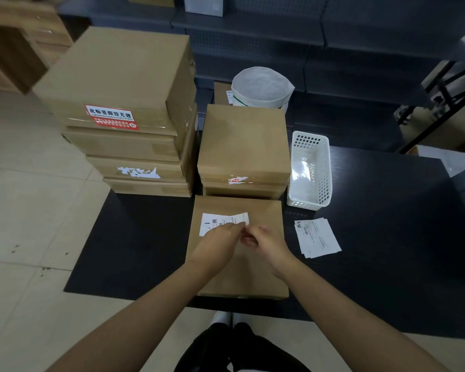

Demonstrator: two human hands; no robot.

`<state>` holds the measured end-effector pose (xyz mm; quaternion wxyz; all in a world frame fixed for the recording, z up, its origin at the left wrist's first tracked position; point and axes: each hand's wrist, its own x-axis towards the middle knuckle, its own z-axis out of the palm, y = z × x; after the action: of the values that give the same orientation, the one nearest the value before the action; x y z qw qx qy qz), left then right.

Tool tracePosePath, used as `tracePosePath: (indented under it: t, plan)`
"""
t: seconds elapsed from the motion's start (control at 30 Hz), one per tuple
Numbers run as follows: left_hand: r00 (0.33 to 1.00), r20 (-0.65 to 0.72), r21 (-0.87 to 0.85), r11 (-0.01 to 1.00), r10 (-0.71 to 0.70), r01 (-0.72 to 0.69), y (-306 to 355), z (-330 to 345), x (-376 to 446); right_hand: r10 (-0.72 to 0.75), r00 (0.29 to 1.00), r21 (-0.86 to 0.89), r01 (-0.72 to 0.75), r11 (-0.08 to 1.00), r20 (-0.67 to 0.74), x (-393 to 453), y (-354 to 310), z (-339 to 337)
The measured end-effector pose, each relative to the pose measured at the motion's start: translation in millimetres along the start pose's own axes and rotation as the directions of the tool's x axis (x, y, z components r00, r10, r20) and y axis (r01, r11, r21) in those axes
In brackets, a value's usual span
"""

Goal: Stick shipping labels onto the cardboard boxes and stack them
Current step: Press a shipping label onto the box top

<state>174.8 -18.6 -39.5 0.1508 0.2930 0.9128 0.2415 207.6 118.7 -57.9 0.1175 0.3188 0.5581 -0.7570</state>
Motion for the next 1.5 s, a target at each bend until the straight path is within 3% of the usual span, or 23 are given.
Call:
tracePosePath:
  t: [0.8, 0.9, 1.07, 1.27, 1.33, 1.4, 1.5]
  plan:
    - [1.0, -0.009, 0.018, 1.0, -0.009, 0.009, -5.3, 8.1, -0.4, -0.106, 0.994, -0.139, 0.105, 0.985, 0.0, 0.4, 12.2, -2.1]
    - [0.998, -0.062, -0.126, 0.992, -0.018, 0.01, -1.7, 6.1, -1.7, -0.162, 0.987, -0.192, 0.158, 0.969, -0.006, -2.3, 11.5, -3.3]
    - [0.984, -0.074, -0.414, 0.903, -0.162, 0.118, 3.1, -1.2, 1.0, -0.284, 0.956, -0.335, 0.291, 0.896, 0.071, -10.1, 6.8, -6.5]
    - [0.989, -0.009, -0.389, 0.912, -0.145, 0.13, 1.3, -13.7, 0.6, -0.332, 0.927, -0.449, 0.375, 0.811, 0.174, -16.3, 0.2, -7.9]
    - [0.976, -0.067, -0.399, 0.902, -0.206, 0.163, 1.8, -14.8, 0.6, -0.335, 0.933, -0.428, 0.359, 0.829, 0.133, -17.1, 0.6, -6.7]
    - [0.93, -0.124, -0.524, 0.819, -0.346, 0.235, 1.3, -18.1, 2.5, -0.287, 0.958, -0.334, 0.276, 0.901, 0.017, -16.6, -0.5, -6.5]
    - [0.836, -0.082, -0.74, 0.595, -0.543, 0.313, 1.2, -26.9, 7.7, -0.05, 0.987, 0.054, 0.059, 0.997, -0.151, -12.7, -5.1, -12.3]
